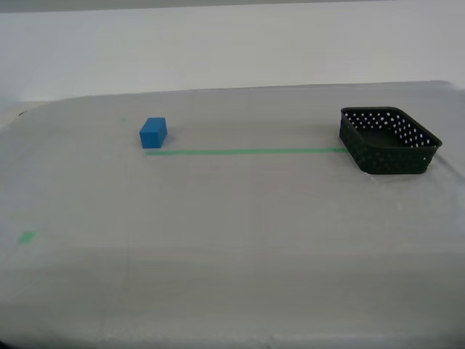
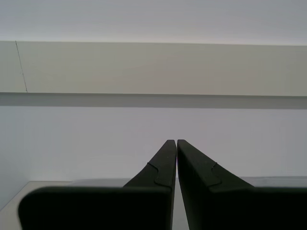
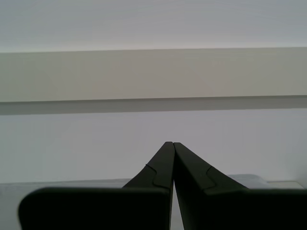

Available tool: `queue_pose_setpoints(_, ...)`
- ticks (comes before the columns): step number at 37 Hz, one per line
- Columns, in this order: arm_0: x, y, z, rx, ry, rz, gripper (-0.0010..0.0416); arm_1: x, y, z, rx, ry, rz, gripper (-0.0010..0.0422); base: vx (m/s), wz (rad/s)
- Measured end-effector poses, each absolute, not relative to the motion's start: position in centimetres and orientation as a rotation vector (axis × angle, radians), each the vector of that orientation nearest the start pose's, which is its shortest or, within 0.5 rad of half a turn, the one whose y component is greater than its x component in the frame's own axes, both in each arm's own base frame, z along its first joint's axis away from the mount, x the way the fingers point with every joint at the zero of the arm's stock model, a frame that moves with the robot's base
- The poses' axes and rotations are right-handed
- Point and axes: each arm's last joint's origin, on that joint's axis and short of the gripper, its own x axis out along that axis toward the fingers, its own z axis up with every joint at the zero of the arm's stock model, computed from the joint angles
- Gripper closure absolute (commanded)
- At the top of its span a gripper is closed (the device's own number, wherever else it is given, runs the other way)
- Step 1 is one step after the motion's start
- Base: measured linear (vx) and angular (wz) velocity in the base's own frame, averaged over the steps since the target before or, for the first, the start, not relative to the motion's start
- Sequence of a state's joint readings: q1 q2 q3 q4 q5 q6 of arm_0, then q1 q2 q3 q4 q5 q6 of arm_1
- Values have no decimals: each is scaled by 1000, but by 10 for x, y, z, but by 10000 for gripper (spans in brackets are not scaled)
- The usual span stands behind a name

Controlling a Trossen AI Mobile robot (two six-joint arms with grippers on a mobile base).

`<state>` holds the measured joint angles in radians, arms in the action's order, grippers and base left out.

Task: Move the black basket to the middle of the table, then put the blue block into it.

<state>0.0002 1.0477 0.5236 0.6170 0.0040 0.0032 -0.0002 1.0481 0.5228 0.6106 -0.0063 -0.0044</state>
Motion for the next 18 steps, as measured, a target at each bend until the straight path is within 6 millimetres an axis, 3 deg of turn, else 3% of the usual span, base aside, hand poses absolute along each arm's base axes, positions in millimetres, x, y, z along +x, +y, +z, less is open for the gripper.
queue_pose_setpoints(18,227,0,270,3,-93,-3,406,227,0,270,-5,-85,6,412,0,0)
